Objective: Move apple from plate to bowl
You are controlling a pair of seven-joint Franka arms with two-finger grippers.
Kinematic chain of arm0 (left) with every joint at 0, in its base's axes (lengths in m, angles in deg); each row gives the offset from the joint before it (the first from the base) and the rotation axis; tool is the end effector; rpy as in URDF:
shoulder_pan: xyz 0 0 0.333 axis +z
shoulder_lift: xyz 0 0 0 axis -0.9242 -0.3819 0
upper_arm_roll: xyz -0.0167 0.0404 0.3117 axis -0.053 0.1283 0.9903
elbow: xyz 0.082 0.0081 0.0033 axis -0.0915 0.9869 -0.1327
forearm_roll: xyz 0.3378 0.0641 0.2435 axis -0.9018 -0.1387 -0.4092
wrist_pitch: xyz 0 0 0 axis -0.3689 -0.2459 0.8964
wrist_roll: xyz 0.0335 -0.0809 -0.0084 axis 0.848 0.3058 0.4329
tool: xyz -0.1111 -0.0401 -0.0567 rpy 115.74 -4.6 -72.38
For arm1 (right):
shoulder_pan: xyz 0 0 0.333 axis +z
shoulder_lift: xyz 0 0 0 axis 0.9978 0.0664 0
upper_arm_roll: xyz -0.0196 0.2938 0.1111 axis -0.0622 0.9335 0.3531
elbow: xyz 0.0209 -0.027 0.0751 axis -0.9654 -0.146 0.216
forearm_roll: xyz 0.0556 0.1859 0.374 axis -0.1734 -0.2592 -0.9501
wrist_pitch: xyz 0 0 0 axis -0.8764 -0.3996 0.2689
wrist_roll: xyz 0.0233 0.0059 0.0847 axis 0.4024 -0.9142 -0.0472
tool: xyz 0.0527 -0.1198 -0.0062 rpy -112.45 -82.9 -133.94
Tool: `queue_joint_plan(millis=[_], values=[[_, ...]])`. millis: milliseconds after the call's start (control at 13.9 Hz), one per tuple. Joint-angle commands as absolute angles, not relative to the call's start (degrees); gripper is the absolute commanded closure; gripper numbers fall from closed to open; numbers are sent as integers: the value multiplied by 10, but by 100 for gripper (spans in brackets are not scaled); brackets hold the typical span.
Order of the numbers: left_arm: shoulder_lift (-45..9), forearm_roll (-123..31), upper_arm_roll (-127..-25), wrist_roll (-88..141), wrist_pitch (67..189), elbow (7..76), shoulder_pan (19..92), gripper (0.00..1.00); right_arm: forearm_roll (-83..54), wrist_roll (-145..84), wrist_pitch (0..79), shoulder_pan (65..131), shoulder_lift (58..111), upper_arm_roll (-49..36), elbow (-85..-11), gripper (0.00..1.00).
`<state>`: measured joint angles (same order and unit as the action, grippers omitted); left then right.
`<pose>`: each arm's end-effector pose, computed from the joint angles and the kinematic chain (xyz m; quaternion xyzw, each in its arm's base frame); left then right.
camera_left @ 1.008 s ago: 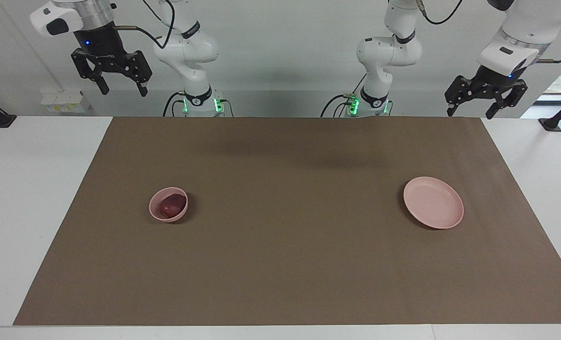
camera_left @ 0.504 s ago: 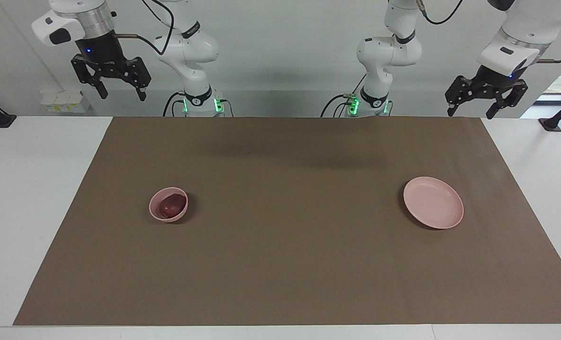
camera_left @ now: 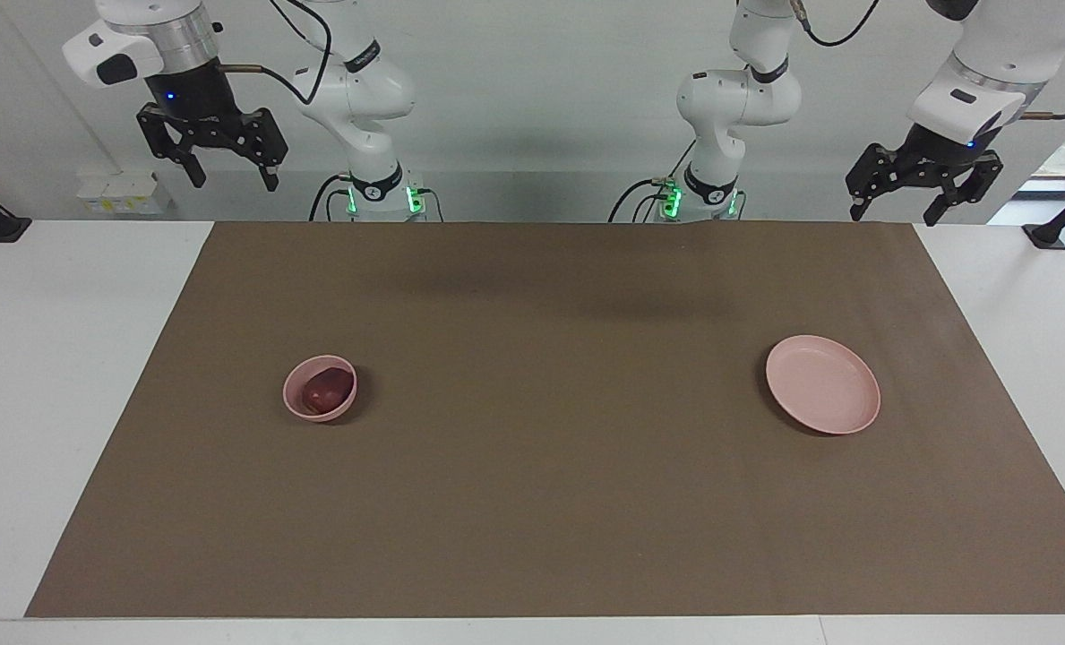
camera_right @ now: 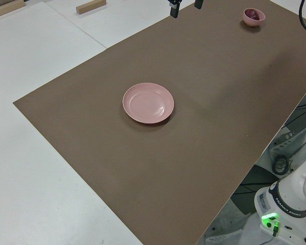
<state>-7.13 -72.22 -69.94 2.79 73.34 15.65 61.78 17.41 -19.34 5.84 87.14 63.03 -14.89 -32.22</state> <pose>0.5665 -0.0231 0.6529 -0.9954 0.0954 -0.0059 0.0117 0.5366 -0.0106 0.6707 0.9992 -0.0318 0.0193 0.0124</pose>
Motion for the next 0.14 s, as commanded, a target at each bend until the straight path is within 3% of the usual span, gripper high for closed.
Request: queue_joint_plan(millis=[0, 72], values=[[-67, -717, -702, 27, 727, 159, 623, 0, 176, -210, 55, 865, 614, -145, -342, 0], [-67, -717, -702, 27, 728, 159, 623, 0, 176, -210, 54, 866, 612, -145, -343, 0]])
